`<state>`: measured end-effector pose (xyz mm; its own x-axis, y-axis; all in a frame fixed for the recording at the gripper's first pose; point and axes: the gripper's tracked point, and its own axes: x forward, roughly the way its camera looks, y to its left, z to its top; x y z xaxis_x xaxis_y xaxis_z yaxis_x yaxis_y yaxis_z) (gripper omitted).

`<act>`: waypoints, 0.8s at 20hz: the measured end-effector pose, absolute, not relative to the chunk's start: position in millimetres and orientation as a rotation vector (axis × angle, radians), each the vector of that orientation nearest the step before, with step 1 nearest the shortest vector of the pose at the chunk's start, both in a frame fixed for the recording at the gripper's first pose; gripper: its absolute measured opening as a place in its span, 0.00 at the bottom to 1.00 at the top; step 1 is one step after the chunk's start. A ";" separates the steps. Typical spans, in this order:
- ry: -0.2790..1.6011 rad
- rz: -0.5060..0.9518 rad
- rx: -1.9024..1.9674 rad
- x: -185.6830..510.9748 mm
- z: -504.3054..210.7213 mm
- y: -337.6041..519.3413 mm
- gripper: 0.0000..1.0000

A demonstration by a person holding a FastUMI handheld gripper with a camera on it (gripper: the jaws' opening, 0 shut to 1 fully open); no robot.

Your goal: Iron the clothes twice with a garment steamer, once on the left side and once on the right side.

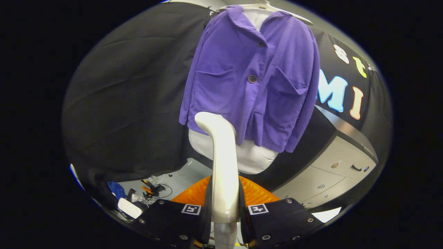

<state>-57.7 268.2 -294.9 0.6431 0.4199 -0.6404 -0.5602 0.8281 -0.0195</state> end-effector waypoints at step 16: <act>0.494 0.357 -0.025 -16.0 -197.2 43.6 0.35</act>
